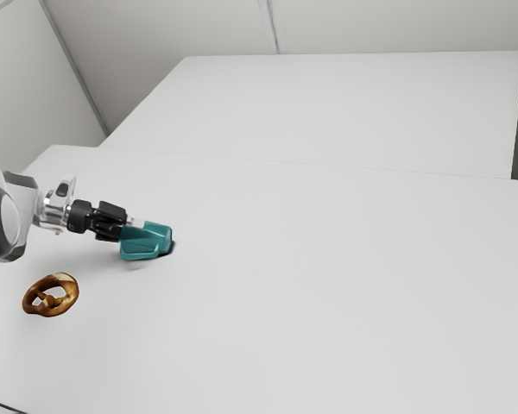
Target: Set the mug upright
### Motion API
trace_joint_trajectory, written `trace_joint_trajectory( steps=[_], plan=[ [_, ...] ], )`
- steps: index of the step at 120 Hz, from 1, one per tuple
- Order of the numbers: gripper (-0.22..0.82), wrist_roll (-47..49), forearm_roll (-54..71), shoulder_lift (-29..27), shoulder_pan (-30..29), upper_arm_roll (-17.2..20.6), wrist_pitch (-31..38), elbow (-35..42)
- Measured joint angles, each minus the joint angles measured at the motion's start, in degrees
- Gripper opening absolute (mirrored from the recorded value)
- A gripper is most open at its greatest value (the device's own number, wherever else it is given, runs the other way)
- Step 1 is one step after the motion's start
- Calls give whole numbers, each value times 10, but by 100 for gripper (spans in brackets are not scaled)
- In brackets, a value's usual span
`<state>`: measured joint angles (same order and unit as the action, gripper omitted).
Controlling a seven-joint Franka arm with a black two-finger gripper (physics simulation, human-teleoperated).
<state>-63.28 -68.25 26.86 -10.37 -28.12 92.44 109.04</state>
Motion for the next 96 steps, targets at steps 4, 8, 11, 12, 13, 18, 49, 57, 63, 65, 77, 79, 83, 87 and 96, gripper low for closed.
trace_joint_trajectory(
  steps=[4,8,11,12,13,18,49,57,63,65,77,79,83,87,96],
  plan=[
    [19,0,0,0,0,0,0,0],
    [17,-1,-1,0,0,0,0,0],
    [14,-1,-1,0,0,0,0,0],
    [14,-1,-1,0,0,0,0,0],
    [13,-1,-1,0,0,0,0,0],
    [9,-2,-1,0,0,0,-1,1],
    [-11,-5,-4,0,-3,0,-4,4],
    [-14,-6,-8,-2,-2,0,-5,4],
    [-14,-7,-12,-4,-1,0,-4,4],
    [-14,-8,-13,-5,0,0,-4,4],
    [-15,-11,-23,-14,5,2,-1,4],
    [-15,-12,-25,-17,6,2,0,4],
    [-15,-13,-27,-21,9,3,0,3],
    [-15,-14,-29,-25,12,4,2,3],
    [-15,-17,-29,-45,23,5,10,3]
  ],
)
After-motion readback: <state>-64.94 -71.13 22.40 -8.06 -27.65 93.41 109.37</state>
